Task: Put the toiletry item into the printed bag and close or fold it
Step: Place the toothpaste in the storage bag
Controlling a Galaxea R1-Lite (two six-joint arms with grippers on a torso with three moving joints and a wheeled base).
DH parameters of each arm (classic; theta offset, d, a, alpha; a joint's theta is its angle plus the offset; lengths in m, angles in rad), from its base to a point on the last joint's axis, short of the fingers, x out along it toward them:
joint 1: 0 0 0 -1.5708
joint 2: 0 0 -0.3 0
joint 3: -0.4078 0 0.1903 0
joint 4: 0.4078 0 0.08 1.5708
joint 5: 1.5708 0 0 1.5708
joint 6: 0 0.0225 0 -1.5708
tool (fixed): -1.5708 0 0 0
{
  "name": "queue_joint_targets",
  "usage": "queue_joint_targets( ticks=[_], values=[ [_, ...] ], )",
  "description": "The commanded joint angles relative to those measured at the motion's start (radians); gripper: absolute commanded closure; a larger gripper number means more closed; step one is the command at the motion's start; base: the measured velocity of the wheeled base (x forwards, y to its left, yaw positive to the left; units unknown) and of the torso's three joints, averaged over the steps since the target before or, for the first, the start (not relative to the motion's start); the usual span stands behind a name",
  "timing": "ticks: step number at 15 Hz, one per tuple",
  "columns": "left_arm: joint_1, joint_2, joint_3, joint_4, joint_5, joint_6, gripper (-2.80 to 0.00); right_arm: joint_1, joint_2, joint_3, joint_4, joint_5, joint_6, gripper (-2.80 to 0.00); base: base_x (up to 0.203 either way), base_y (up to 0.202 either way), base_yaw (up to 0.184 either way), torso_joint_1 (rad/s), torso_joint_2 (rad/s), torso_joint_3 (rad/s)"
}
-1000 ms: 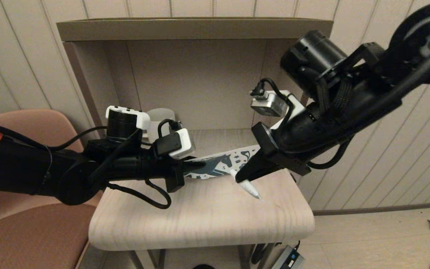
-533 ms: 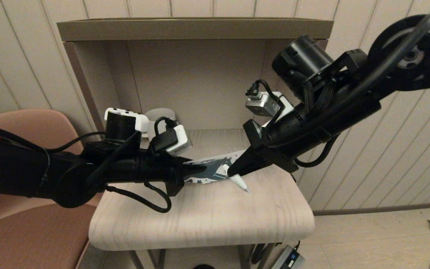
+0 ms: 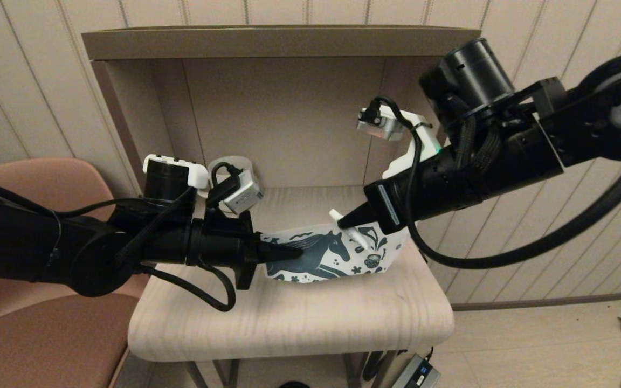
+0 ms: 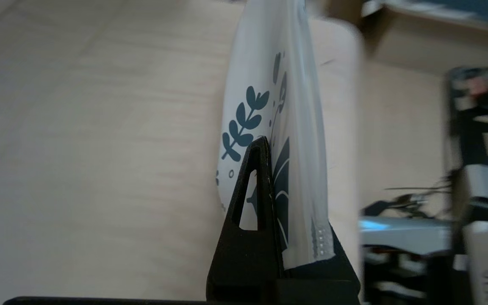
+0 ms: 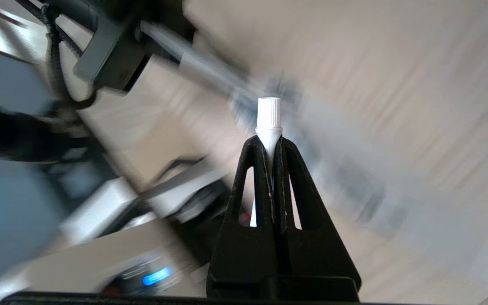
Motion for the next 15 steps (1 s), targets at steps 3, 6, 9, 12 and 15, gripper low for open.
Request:
queue_joint_targets(
  ticks=[3,6,9,12,15],
  values=[
    [0.002,0.022,-0.002,-0.008,-0.015,0.005,0.00,-0.031,-0.006,0.013,-0.060,0.032,-0.240,0.00,0.000,0.000,0.000,0.000,0.00,0.000],
    [0.002,0.041,-0.006,-0.010,-0.014,0.008,0.00,-0.020,0.002,0.029,-0.098,0.102,-0.234,0.00,0.000,0.000,0.000,0.000,0.00,0.000],
    [0.002,0.043,-0.008,-0.010,-0.014,0.009,0.00,-0.003,0.046,0.053,-0.193,0.104,-0.210,0.00,0.000,0.000,0.000,0.000,0.00,0.000],
    [0.002,0.037,-0.003,-0.012,-0.012,0.022,0.00,0.002,0.079,0.061,-0.202,0.111,-0.208,0.00,0.000,0.000,0.000,0.000,0.00,0.000],
    [0.001,0.034,0.014,-0.016,-0.012,0.134,0.00,0.053,0.038,0.114,-0.196,0.127,-0.211,0.00,0.000,0.000,0.000,0.000,0.00,0.000]
  ],
)
